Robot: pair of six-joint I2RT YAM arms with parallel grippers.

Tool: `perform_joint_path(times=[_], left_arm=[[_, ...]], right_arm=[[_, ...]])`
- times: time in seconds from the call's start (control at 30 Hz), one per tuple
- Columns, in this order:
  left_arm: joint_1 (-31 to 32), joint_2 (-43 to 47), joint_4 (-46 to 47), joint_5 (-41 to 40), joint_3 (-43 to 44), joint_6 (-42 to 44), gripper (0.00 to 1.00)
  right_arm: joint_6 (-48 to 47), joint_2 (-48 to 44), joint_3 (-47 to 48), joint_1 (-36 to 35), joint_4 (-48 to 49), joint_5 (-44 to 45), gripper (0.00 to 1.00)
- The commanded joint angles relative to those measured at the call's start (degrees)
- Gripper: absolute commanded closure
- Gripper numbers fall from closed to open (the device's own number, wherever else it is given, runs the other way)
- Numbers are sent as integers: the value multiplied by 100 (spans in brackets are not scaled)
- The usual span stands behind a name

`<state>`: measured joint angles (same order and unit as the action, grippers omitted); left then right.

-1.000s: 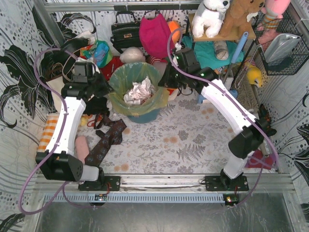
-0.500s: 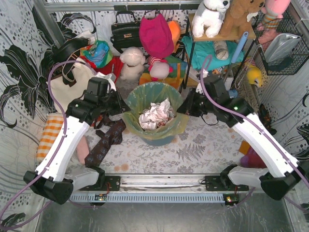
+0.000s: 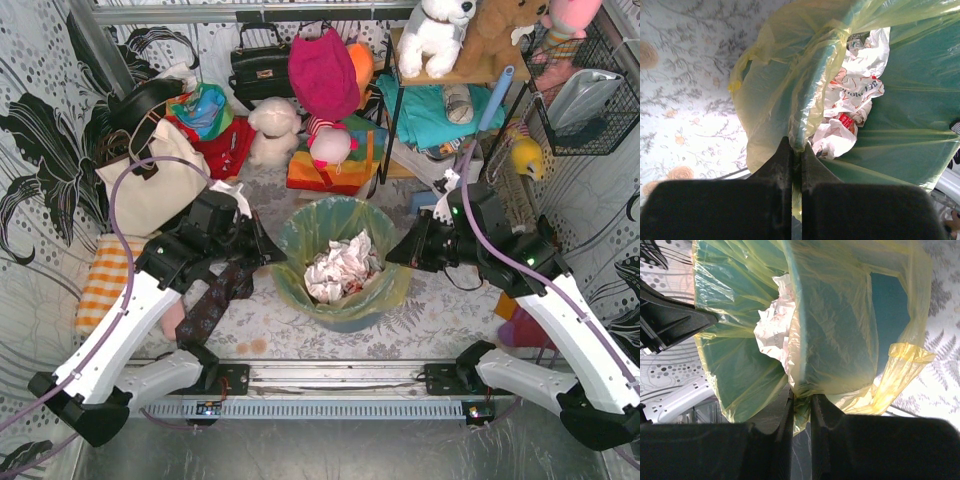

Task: Tie the trash bag

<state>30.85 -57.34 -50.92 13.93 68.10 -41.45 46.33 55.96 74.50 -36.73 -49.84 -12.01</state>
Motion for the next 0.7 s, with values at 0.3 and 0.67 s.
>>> perform_joint_path(times=[0.3,0.67], left_arm=[[892,210,828,528,237,-776,100],[984,-149,721,347,504,-690,98]], right_arm=[[213,-475,-223,-54,-475,-143,100],[124,-270,-386,-54,-465,280,100]])
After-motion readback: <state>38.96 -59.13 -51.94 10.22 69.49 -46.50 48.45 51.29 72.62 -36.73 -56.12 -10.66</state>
